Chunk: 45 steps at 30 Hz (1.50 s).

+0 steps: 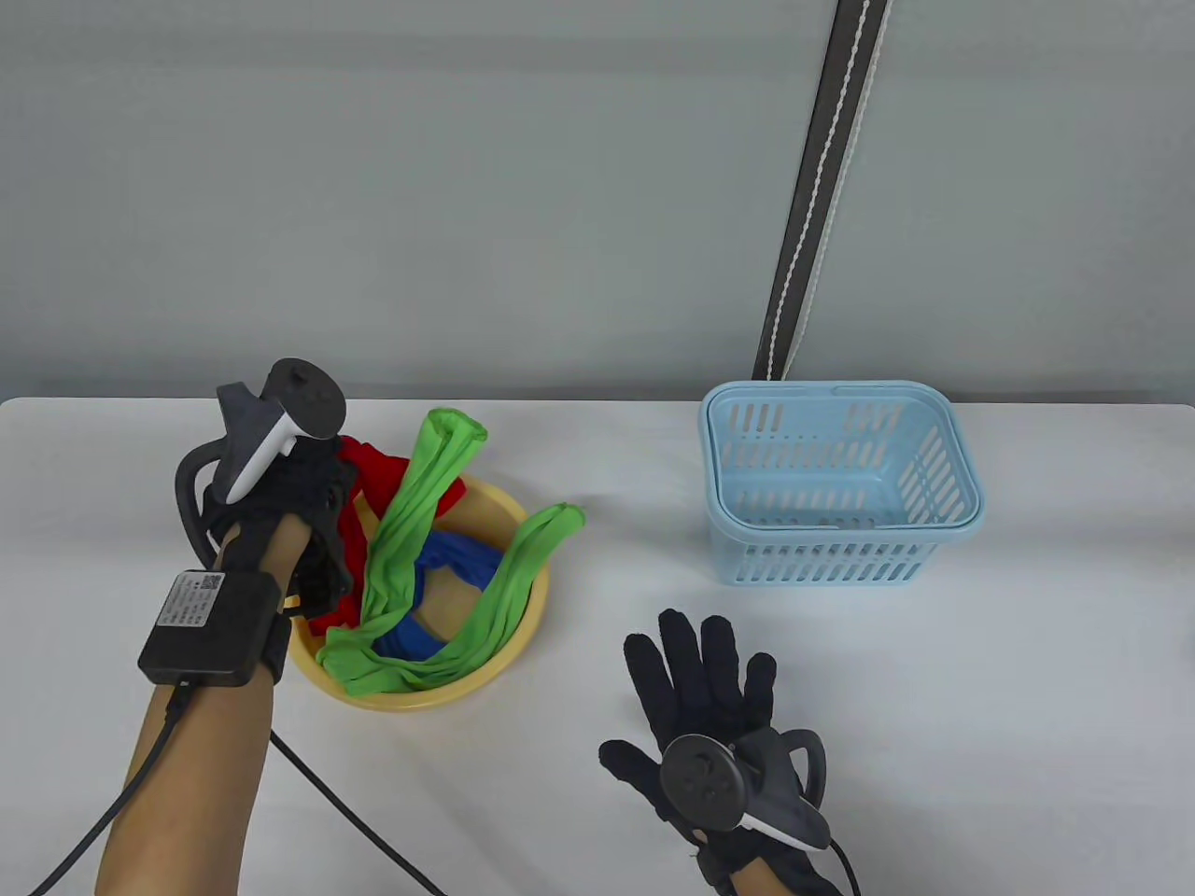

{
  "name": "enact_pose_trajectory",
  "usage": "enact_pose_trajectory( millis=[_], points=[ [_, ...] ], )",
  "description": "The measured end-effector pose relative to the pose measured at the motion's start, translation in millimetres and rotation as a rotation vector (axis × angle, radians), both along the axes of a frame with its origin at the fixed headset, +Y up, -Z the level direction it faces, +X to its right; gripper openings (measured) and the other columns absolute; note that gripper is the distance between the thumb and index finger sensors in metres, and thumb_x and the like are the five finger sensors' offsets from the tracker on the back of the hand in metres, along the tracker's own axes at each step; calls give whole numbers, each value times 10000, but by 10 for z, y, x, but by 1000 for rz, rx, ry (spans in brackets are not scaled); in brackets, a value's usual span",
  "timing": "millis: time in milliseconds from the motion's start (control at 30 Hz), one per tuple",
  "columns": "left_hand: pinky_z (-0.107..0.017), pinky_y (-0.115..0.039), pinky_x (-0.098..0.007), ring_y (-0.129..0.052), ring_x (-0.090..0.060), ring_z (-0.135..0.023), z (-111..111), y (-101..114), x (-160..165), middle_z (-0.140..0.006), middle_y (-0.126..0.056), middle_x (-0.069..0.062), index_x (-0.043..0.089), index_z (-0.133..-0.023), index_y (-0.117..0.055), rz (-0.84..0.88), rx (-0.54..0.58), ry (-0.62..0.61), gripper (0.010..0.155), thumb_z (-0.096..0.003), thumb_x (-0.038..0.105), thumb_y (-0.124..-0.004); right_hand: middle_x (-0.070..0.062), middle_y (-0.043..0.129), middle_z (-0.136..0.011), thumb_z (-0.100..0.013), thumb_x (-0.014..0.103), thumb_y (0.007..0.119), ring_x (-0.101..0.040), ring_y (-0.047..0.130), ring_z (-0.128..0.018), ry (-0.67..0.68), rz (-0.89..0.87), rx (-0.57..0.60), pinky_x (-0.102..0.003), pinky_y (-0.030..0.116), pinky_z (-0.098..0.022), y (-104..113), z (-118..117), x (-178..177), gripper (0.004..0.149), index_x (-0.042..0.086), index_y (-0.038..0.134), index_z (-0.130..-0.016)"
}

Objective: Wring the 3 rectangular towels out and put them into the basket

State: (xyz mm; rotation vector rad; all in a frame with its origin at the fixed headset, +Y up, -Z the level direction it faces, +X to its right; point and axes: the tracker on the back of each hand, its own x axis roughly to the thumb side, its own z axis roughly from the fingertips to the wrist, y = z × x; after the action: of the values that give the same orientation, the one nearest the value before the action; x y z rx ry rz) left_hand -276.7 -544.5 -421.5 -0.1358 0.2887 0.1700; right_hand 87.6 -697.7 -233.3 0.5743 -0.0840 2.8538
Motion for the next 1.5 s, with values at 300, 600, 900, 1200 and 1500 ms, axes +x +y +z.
enact_pose_trajectory(
  millis=[300, 600, 900, 1200, 1500],
  points=[
    [-351, -897, -449, -1084, -295, -464, 319, 462, 58, -657, -1061, -29, 225, -912, -859, -36, 190, 42, 447, -529, 453, -824, -189, 80, -1217, -547, 632, 711, -510, 60, -1091, 16, -20, -1, -803, 158, -659, 2, 14, -1, 972, 267, 23, -1129],
    [-340, -903, -443, -1089, -288, -455, 693, 926, 89, -649, -1065, -29, 220, -908, -863, 136, 363, 3, 447, -528, 453, -823, -188, 76, -1217, -550, 632, 709, -509, 58, -1093, 40, -60, -1, -803, 156, -660, 30, 24, 0, 971, 269, 20, -1129],
    [-320, -915, -424, -1098, -268, -438, 1083, 997, 368, -641, -1068, -20, 218, -908, -863, 399, 432, -166, 447, -535, 460, -815, -196, 77, -1219, -551, 635, 709, -517, 66, -1095, 61, -174, 0, -807, 165, -661, 152, 39, -21, 971, 263, 30, -1138],
    [-313, -921, -408, -1100, -258, -436, 1322, 647, 744, -646, -1066, -13, 215, -913, -856, 737, 412, -342, 448, -545, 464, -805, -159, 31, -1230, -556, 655, 699, -483, 26, -1116, 80, -312, -140, -789, 138, -691, 364, -181, -124, 983, 292, -8, -1134],
    [-316, -921, -398, -1099, -249, -450, 1309, -36, 1108, -667, -1057, -13, 216, -924, -841, 1114, 298, -479, 448, -555, 465, -791, -242, 220, -1248, -523, 636, 793, -531, 208, -1146, 158, -786, -402, -799, 234, -712, 307, -557, -87, 1111, 221, -42, -1126]
  ],
)
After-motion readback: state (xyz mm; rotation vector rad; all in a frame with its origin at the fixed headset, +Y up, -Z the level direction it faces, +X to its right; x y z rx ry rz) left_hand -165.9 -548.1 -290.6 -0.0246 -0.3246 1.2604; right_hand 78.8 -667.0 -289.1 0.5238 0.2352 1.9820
